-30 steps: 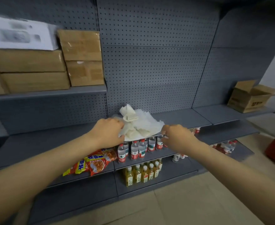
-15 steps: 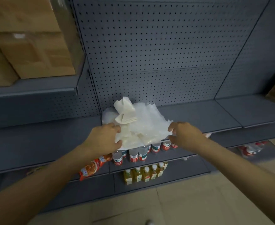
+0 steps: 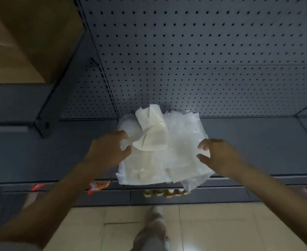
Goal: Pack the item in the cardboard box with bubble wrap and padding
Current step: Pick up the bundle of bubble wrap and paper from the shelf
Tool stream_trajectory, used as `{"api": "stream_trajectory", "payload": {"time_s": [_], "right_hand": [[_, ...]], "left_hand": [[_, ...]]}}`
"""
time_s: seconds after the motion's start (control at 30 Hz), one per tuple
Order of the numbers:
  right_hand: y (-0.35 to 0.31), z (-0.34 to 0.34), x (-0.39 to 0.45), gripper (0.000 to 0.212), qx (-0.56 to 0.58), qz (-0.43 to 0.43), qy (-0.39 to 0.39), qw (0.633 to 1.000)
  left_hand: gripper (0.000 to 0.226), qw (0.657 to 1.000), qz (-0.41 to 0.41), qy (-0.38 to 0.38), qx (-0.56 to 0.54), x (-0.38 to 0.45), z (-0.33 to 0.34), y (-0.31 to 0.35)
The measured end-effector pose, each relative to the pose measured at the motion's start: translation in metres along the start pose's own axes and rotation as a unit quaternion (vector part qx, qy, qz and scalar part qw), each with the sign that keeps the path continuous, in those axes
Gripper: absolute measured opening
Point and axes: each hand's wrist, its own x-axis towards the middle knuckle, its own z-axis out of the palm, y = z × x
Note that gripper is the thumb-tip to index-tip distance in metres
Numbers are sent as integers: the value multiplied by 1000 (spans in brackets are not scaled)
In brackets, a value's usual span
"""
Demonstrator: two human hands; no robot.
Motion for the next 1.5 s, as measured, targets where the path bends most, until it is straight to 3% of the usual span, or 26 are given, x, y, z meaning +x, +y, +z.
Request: {"api": "stream_trajectory", "payload": {"time_s": [0.13, 0.37, 0.47, 0.67, 0.73, 0.77, 0.9, 0.97, 1.07, 1.17, 1.43, 1.5], "right_hand": [[-1, 0, 47, 34, -2, -14, -43, 999], [5, 10, 91, 37, 11, -6, -75, 997], [10, 12, 102, 36, 17, -2, -105, 994], [12, 20, 116, 38, 42, 6, -95, 995], [21, 23, 118, 46, 59, 40, -83, 994], [28, 24, 119, 52, 84, 69, -81, 991], [69, 31, 136, 65, 257, 225, -103, 934], [91, 38, 148, 54, 300, 264, -112, 910], [108, 47, 158, 58, 343, 300, -121, 882], [100, 45, 152, 60, 382, 300, -162, 859], [84, 45, 151, 74, 467, 249, -215, 821], [81, 41, 152, 72, 465, 233, -230, 823]], "left_hand": [[35, 998, -47, -28, -33, 31, 10, -12], [29, 991, -90, -12, -102, 66, 31, -24], [40, 988, -102, -11, -112, 71, 35, -22], [38, 975, -161, -27, -151, 80, 49, -24], [47, 948, -229, -34, -217, 84, 56, -27], [49, 919, -282, -50, -272, 86, 59, -29], [47, 744, -441, -116, -488, 79, 76, -49], [46, 701, -465, -126, -526, 73, 83, -59], [38, 651, -479, -105, -580, 73, 90, -70], [30, 631, -461, -106, -614, 75, 94, -68], [40, 596, -368, -136, -700, 80, 91, -43], [26, 600, -326, -157, -714, 80, 85, -40]]}}
